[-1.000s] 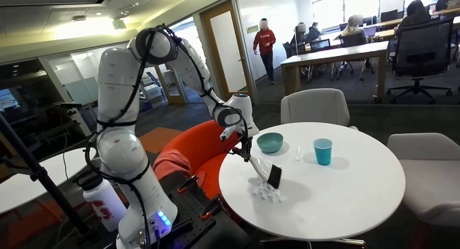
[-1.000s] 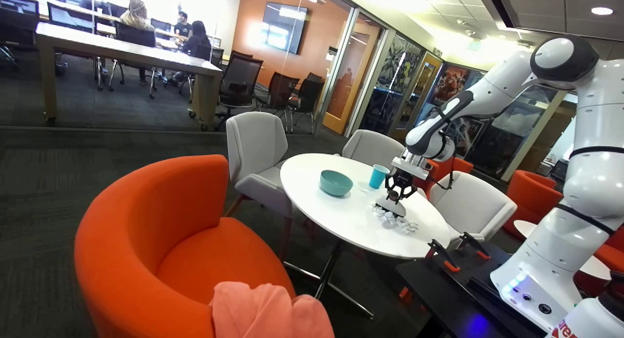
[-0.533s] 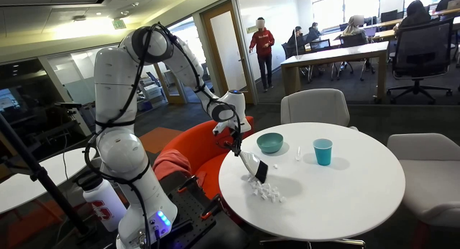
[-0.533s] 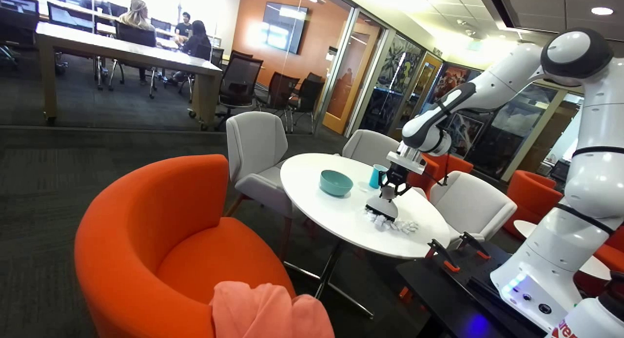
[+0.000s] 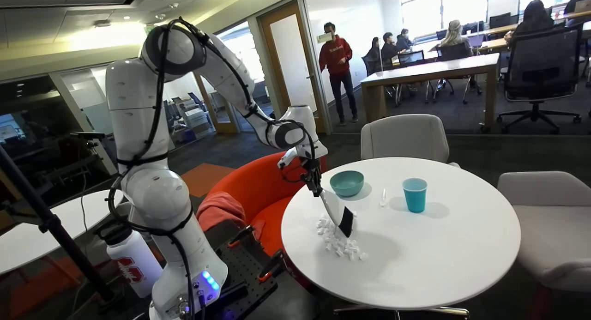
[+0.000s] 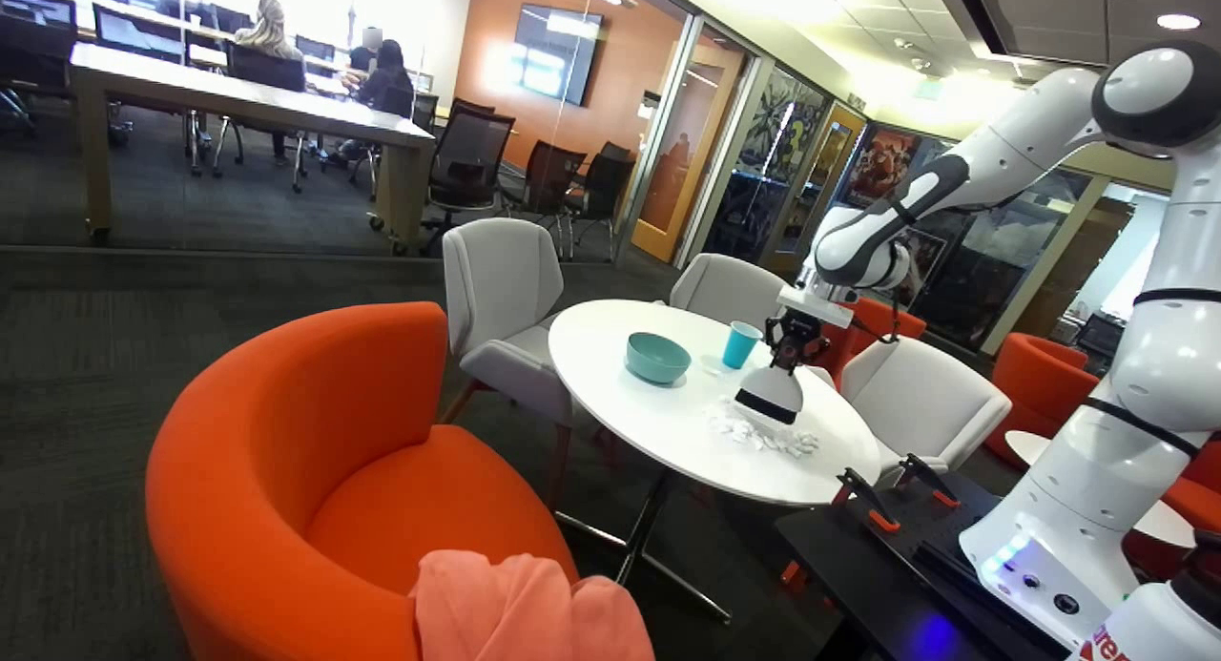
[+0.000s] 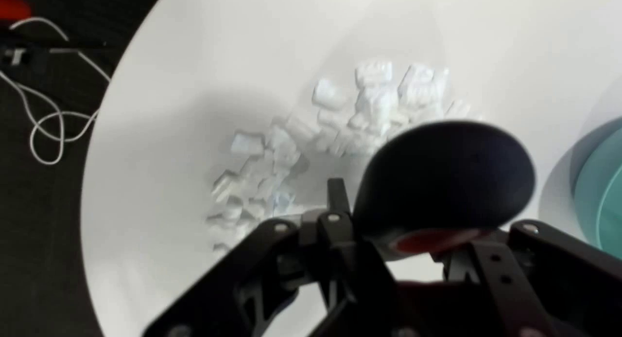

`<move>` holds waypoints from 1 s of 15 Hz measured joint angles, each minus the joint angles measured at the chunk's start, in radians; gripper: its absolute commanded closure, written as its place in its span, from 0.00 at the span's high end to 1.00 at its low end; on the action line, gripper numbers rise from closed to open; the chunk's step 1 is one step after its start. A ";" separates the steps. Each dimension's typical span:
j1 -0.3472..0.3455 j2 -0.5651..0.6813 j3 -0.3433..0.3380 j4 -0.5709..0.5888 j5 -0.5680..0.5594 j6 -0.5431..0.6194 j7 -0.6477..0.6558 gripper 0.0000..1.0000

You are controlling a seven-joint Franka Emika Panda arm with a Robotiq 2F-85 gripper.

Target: Sweep the litter on the table slightly to the edge

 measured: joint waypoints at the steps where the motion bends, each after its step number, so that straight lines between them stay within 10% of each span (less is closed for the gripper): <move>1: 0.008 -0.021 -0.035 -0.011 -0.076 0.008 0.053 0.14; 10: 0.338 -0.063 -0.584 -0.046 -0.795 0.070 0.747 0.14; 15: 0.471 -0.032 -0.629 -0.110 -0.888 0.057 1.052 0.39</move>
